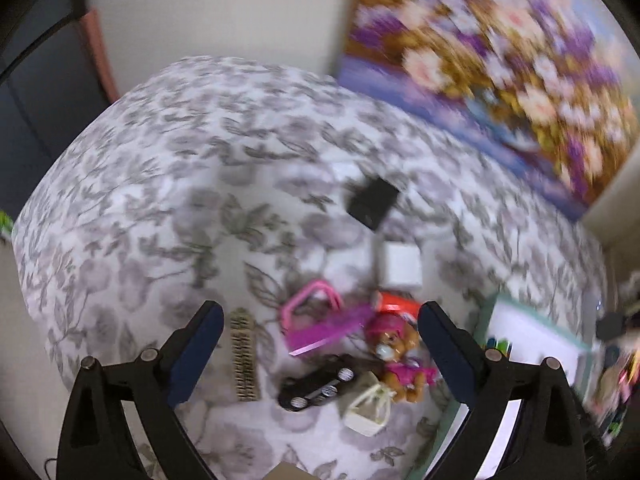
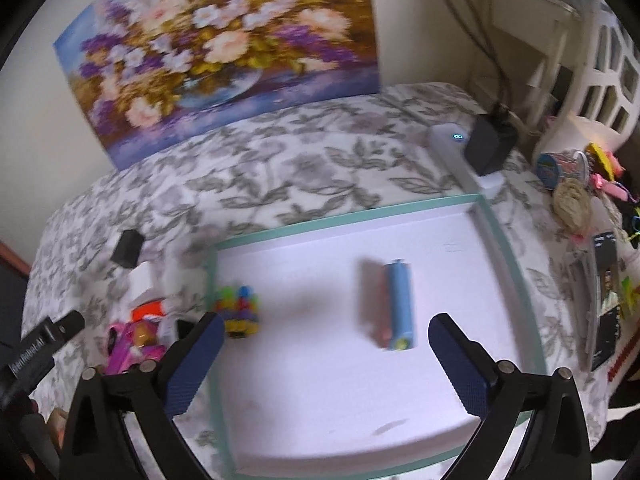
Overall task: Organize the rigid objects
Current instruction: 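Move both tools back over the toy pile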
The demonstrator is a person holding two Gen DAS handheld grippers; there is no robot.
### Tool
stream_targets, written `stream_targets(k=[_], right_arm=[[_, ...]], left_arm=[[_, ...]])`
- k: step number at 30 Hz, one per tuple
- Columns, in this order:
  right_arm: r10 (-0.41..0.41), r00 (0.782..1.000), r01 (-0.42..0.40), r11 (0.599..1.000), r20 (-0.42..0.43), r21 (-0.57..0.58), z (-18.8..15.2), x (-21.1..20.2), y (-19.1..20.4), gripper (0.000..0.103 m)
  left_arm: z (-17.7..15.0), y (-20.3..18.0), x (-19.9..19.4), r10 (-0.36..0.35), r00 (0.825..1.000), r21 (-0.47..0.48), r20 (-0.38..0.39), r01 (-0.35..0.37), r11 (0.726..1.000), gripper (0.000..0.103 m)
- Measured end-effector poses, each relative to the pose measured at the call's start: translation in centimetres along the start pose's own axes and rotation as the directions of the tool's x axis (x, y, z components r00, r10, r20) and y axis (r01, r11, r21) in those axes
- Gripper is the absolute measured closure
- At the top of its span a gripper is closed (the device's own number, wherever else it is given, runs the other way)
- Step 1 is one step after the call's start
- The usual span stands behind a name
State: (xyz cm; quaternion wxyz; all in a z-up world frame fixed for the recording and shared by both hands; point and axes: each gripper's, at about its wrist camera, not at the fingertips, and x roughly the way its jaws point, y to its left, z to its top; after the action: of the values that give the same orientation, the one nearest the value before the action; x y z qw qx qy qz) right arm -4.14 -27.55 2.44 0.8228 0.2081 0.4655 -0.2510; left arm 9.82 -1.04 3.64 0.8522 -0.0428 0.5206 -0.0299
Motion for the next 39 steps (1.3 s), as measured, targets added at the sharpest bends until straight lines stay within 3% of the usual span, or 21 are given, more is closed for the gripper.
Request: stream_targets(k=[6,14,19,24,32,39], right_arm=[[0.078,0.997,-0.078,0.993,-0.003,-0.090,-1.1,-0.4,4.3,0.000],[0.172,0.984,-0.178,0.966,-0.047,-0.188,-3.0,-0.2,9.7,0.000],[0.231,0.967,-0.247,0.949,-0.104,-0.194,-4.1,0.8,11.8,0.000],[0.242,0.959,-0.267,0.943,-0.145,-0.196,-5.2,2.1,13.1,0.001],[0.251,0.942,-0.295,0.935,-0.222,-0.198,-6.6,4.2,14.3,0.019],[0.245,0.930,-0.307,0.928,-0.276,-0.212,-7.6,5.2,15.1,0.027]], left_arm=[[0.6,4.1,-2.4,0.003,0.998,-0.104,0.068,0.004,0.995,0.005],[0.0,7.4,-2.7,0.040,0.999,-0.147,0.037,-0.034,0.989,0.005],[-0.3,8.5,-1.2,0.030,0.999,-0.173,-0.023,-0.034,0.984,0.005],[-0.7,9.0,1.0,0.053,0.994,-0.177,-0.091,-0.069,0.982,0.005],[-1.9,9.0,5.3,0.072,0.972,-0.165,-0.225,-0.111,0.980,0.005],[-2.4,8.2,7.0,0.072,0.961,-0.137,-0.266,-0.112,0.984,0.006]])
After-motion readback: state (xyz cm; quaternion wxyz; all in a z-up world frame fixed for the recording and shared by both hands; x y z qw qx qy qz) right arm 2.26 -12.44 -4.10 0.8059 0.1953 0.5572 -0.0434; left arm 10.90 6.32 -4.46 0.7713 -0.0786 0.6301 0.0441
